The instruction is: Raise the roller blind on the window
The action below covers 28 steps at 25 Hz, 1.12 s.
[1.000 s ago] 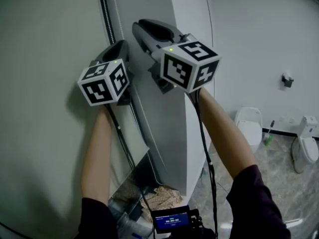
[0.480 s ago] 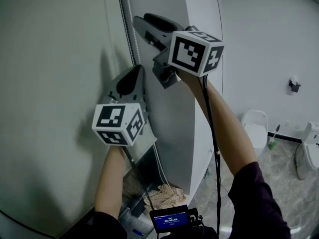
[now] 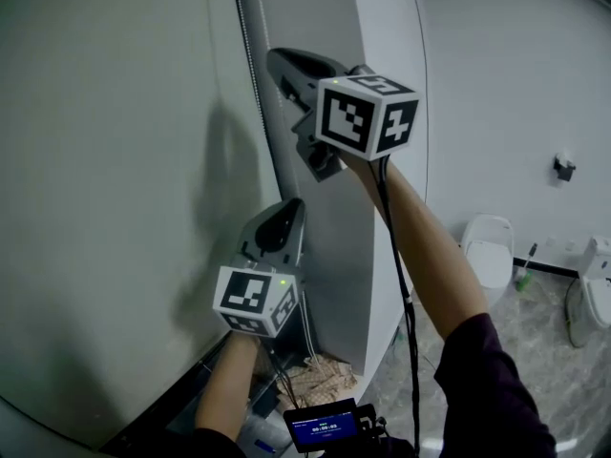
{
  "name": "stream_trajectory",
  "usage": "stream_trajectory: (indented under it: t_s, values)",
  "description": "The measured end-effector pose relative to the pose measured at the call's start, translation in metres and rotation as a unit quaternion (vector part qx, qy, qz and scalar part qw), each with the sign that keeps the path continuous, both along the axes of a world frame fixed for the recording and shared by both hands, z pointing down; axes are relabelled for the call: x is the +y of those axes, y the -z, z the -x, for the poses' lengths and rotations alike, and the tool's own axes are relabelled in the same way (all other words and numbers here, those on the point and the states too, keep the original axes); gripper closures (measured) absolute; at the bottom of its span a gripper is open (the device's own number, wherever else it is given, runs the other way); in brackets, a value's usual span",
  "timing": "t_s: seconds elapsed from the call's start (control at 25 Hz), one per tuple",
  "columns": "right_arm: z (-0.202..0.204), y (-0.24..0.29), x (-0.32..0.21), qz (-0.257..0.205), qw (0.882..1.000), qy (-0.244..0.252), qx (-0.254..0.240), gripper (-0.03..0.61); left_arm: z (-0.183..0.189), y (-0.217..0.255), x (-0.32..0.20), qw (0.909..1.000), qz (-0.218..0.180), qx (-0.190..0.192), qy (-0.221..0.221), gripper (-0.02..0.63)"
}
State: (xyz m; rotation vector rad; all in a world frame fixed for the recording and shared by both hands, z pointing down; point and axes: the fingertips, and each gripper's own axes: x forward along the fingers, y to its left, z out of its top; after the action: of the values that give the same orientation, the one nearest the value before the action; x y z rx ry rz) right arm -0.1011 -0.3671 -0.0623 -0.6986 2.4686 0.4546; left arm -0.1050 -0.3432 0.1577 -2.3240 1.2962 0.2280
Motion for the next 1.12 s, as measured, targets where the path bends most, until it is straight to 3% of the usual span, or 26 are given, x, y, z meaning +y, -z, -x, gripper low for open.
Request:
stream_trajectory:
  t_s: [0.16,0.32,0.52,0.8,0.84,0.92,1.0,1.12]
  values:
    - [0.008,0.009,-0.005,0.000,1.000,-0.025,0.008,0.566,0.012,0.010,0.002,0.9996,0.006,0.016,-0.020,0.594]
    - [-0.016,0.018,0.004,0.000,0.998,-0.056,0.010,0.571,0.010,0.025,0.019,0.9997,0.000,0.020,-0.017,0.592]
    - [-0.023,-0.033,0.006,0.010,0.996,-0.074,0.051,0.571,0.016,0.053,0.028,0.9977,0.004,0.057,-0.037,0.592]
    - [-0.022,-0.142,0.028,0.025,0.995,-0.056,0.084,0.571,0.008,0.120,0.010,0.9952,-0.012,0.079,-0.057,0.591]
    - [-0.014,-0.164,0.031,0.029,0.991,-0.055,0.117,0.571,0.006,0.132,0.008,0.9952,-0.015,0.078,-0.057,0.591]
    - [0.013,-0.233,0.033,0.032,0.974,-0.059,0.218,0.574,0.001,0.158,0.001,0.9959,-0.018,0.073,-0.050,0.565]
    - [0.028,-0.313,0.033,0.012,0.959,-0.077,0.274,0.574,-0.005,0.178,-0.009,0.9972,-0.014,0.065,-0.034,0.516]
    - [0.027,-0.382,0.037,0.042,0.965,-0.068,0.248,0.574,0.001,0.177,-0.029,0.9986,-0.009,0.049,0.019,0.509]
